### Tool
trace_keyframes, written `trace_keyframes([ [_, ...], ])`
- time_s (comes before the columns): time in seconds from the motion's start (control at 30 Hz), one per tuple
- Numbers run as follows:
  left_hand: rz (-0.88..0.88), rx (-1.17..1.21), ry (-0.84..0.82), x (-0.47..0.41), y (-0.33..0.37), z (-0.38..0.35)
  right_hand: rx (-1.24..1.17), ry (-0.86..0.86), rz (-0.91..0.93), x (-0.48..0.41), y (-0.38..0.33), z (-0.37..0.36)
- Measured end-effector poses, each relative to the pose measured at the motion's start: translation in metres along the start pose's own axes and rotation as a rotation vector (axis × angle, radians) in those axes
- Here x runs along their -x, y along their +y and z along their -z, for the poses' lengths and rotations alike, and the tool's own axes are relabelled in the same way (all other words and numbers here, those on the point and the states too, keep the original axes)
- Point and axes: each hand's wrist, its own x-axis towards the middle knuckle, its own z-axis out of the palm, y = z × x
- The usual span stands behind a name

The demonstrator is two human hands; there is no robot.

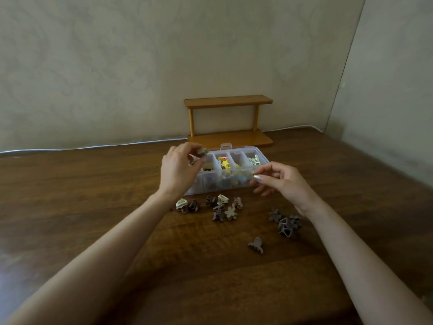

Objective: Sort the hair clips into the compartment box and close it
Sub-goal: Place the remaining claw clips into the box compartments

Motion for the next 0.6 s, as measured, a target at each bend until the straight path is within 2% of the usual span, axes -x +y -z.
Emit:
trace_keyframes([
  [0.1, 0.065, -0.064, 0.000, -0.012, -0.017, 0.010, 0.001, 0.011, -0.008, -0.001, 0.001, 0.000],
  [0.3, 0.076, -0.232, -0.197, -0.022, -0.037, 0.014, 0.020, -0.011, -0.014, 0.000, 0.000, -0.002],
  [0.43, -0.031, -0.255, -0.115, -0.013, -0.036, 0.014, 0.028, -0.008, -0.015, -0.001, 0.000, -0.001],
  [0.6, -0.161, -0.365, -0.245, -0.010, -0.030, 0.014, 0.049, -0.006, -0.012, -0.001, 0.000, -0.001],
])
